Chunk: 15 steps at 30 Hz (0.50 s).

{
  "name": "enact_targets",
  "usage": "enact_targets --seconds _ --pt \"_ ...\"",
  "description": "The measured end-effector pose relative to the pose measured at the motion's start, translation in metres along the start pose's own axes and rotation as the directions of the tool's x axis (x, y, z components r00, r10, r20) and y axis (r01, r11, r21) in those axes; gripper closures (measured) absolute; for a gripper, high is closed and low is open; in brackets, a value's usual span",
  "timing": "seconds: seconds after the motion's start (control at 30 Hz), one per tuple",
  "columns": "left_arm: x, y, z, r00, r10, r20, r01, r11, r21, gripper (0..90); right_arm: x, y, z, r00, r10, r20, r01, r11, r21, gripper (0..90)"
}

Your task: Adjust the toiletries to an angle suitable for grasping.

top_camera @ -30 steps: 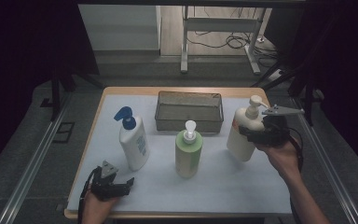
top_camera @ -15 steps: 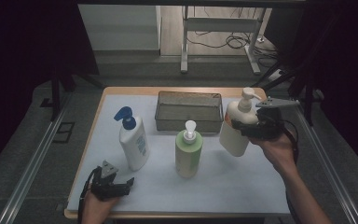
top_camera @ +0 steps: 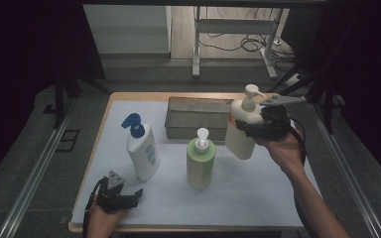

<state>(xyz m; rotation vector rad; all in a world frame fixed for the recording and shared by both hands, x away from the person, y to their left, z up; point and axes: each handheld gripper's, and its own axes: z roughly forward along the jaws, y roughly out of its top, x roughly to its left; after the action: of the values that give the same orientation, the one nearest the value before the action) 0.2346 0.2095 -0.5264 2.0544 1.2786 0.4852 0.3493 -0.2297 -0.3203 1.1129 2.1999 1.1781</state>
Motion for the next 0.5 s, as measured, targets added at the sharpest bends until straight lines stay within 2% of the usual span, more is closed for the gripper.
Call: enact_targets --seconds 0.5 --pt "0.0 0.0 0.0 1.0 0.001 0.001 -0.001 1.0 -0.001 12.1 0.008 0.027 0.026 0.9999 -0.011 -0.003 0.011 1.0 -0.012 36.7"
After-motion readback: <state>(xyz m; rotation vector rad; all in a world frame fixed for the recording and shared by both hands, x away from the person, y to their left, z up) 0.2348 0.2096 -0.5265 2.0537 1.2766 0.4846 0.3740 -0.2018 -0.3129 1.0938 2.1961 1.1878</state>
